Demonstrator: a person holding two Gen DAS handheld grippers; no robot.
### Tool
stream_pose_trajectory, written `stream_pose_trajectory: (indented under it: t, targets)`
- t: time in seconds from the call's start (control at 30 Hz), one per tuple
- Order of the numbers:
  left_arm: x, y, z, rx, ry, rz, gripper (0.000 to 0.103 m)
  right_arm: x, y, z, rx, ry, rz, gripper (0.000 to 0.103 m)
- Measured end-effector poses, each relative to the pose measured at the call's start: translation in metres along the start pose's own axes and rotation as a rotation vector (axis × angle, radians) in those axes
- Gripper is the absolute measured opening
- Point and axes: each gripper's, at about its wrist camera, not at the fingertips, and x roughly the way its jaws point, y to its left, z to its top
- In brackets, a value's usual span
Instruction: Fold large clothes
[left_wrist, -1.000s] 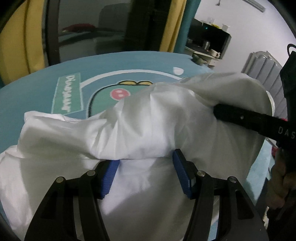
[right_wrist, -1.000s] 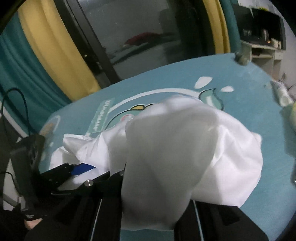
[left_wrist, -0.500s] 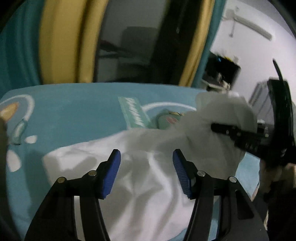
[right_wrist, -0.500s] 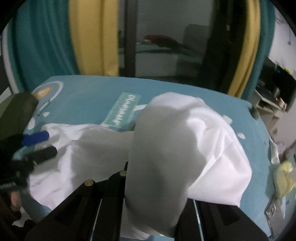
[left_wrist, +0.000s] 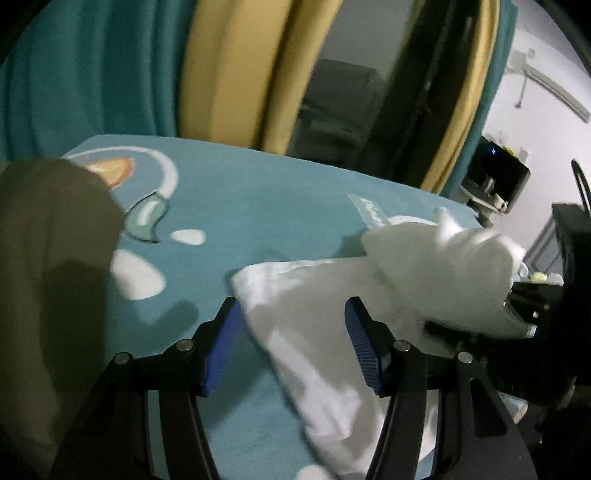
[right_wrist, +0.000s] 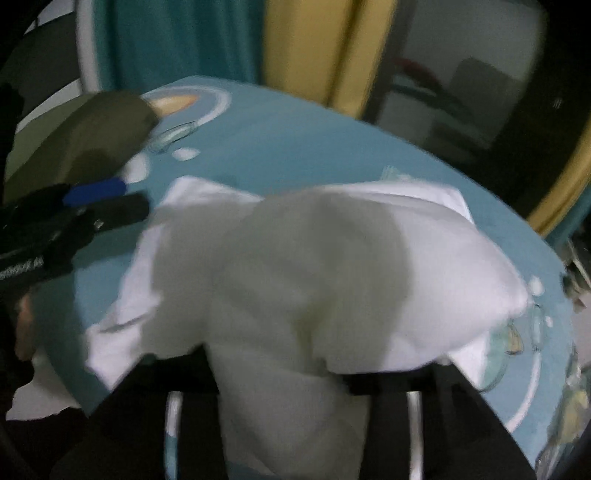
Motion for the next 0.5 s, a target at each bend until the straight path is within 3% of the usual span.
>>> stream_pose_trajectory:
  t: [0.07, 0.1, 0.33, 0.5]
  targets:
    - [-0.005, 0.011, -0.002, -0.002, 0.005, -0.01, 0.062, 0.0, 0.016, 0.0, -0.04, 0.004, 0.086, 0.071]
    - [-0.006, 0.014, -0.003, -0.003, 0.014, -0.013, 0.062, 0.0, 0.023, 0.002, -0.054, 0.002, 0.131, 0.073]
    - [-0.016, 0.037, -0.008, -0.043, 0.054, 0.029, 0.062, -0.013, 0.049, -0.003, -0.131, -0.022, 0.389, 0.074]
    - [-0.031, 0.022, 0.008, -0.034, -0.003, -0.005, 0.062, -0.042, 0.042, -0.018, -0.159, -0.084, 0.44, 0.074]
